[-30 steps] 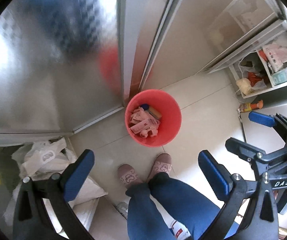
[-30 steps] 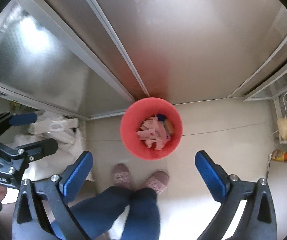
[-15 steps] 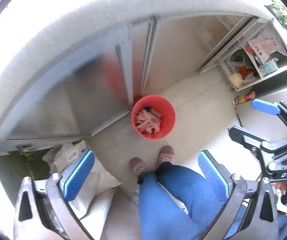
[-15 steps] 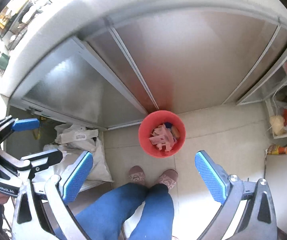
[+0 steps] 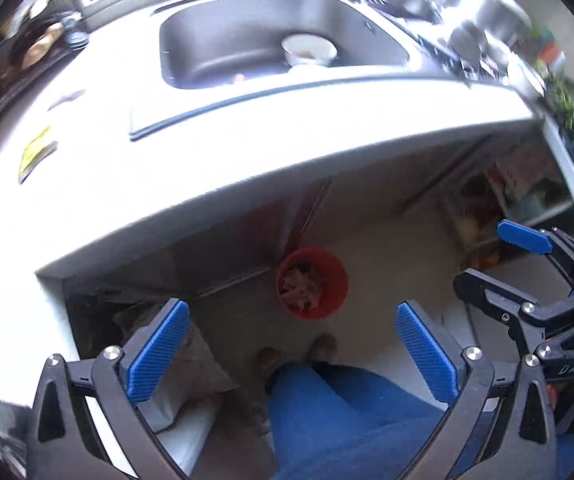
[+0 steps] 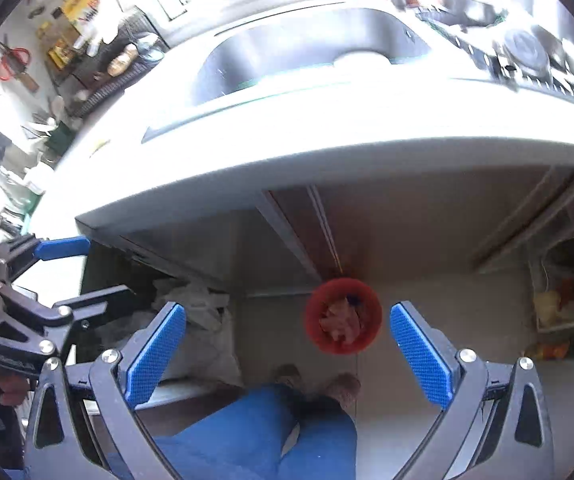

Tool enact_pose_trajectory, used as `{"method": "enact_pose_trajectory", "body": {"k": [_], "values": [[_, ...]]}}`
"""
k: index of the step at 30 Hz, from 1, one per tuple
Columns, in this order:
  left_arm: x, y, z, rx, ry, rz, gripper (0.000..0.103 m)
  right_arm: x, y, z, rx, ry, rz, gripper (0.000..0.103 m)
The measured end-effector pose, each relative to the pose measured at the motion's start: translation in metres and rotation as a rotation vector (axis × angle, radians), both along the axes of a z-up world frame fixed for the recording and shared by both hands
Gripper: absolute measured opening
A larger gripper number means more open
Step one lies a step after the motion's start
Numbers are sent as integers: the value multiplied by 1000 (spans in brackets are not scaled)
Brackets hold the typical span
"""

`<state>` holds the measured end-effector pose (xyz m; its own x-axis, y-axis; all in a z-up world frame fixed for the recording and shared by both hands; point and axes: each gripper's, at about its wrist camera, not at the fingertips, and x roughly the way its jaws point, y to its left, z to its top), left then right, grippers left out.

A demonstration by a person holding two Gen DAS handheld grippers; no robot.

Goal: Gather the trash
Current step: 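Raise both empty tools back up to the counter, then move the right tool toward the yellow foil packet on the counter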

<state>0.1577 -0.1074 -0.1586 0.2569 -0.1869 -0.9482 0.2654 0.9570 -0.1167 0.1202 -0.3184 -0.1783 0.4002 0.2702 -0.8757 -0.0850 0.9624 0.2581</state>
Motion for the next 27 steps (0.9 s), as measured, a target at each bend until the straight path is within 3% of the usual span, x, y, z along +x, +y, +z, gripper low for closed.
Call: {"method": "enact_pose_trajectory", "body": {"k": [14, 22, 27], "values": [[23, 91, 67, 41, -101, 244, 103, 51, 78, 62, -4, -125, 283, 102], [64, 173, 80, 54, -107, 363, 103, 116, 144, 66, 1, -123, 409, 102], [98, 223, 74, 38, -92, 420, 103, 160, 191, 68, -25, -124, 503, 102]]}}
